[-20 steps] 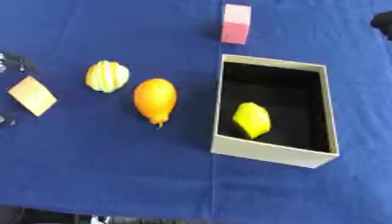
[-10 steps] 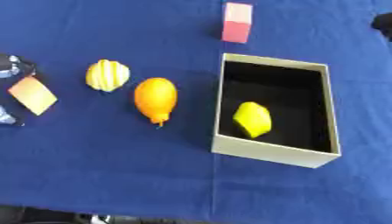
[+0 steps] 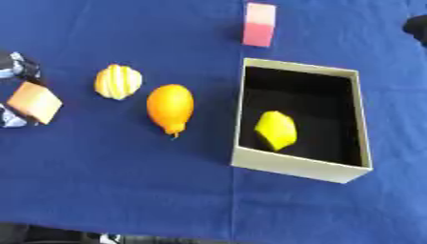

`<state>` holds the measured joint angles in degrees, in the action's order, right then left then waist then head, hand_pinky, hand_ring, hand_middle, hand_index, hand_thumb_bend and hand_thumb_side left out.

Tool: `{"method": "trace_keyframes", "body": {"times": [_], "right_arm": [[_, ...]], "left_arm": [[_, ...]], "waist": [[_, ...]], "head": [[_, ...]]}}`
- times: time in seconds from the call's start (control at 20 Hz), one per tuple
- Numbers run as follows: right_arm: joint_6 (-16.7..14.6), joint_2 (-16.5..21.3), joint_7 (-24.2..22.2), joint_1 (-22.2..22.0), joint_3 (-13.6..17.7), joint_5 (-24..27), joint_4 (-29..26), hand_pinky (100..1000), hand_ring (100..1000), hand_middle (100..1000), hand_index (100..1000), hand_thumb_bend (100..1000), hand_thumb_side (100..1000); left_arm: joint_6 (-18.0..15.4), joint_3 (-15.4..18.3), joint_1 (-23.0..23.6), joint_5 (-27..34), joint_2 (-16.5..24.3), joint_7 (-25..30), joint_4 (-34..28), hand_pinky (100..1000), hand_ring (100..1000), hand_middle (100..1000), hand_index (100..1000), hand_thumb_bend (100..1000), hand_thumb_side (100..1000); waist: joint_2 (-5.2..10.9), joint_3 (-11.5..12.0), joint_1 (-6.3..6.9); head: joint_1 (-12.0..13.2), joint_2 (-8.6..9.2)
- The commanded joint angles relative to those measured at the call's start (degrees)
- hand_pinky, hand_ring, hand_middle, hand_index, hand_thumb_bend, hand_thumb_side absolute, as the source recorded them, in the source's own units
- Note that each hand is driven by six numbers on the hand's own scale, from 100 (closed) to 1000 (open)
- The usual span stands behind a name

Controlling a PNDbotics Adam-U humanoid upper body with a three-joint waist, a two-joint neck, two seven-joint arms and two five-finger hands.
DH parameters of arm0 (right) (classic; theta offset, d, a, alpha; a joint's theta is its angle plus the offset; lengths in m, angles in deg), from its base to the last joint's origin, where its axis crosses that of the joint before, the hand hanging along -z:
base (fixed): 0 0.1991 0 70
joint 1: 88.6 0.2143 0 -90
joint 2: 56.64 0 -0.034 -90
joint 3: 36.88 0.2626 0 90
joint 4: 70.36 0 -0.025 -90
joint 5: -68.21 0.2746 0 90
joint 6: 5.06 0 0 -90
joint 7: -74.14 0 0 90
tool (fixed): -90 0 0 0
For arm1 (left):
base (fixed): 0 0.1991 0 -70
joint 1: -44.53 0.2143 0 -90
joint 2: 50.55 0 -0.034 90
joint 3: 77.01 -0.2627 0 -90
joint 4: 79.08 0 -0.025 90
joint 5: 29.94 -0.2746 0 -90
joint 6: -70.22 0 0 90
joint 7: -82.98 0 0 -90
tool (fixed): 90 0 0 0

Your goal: Pick up objects on the table and place them in the box.

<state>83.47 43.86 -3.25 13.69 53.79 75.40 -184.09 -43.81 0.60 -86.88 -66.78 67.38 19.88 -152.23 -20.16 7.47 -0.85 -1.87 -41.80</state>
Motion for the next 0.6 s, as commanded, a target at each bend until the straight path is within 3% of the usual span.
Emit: {"method": "trace_keyframes", "body": {"times": [0.05,0.35,0.6], "right_arm": [[0.0,1.0,0.1,0.3,0.5,0.3,-0.9,940,813,708,871,100,543],[-0.4,1.8,0.1,0.5,0.5,0.5,-0.9,939,813,708,871,100,539],[-0.3,2.0,-0.1,0.6,0.4,0.6,-0.9,939,813,707,871,100,538]], "left_arm": [[0.8,1.1,-2.0,1.3,2.2,-1.2,-4.6,644,580,499,591,427,100],[1.1,-1.4,-8.9,3.4,-1.4,1.4,-12.3,644,574,498,592,410,100],[2.3,-4.0,-16.0,4.6,-8.5,5.5,-14.3,647,576,502,602,398,100]], "waist": [[1.42,0.2,0.21],[1.98,0.7,0.19],[2.45,1.1,0.11]], "head": [[-0.1,-0.37],[-0.3,-0.76],[-0.6,-1.09]]}}
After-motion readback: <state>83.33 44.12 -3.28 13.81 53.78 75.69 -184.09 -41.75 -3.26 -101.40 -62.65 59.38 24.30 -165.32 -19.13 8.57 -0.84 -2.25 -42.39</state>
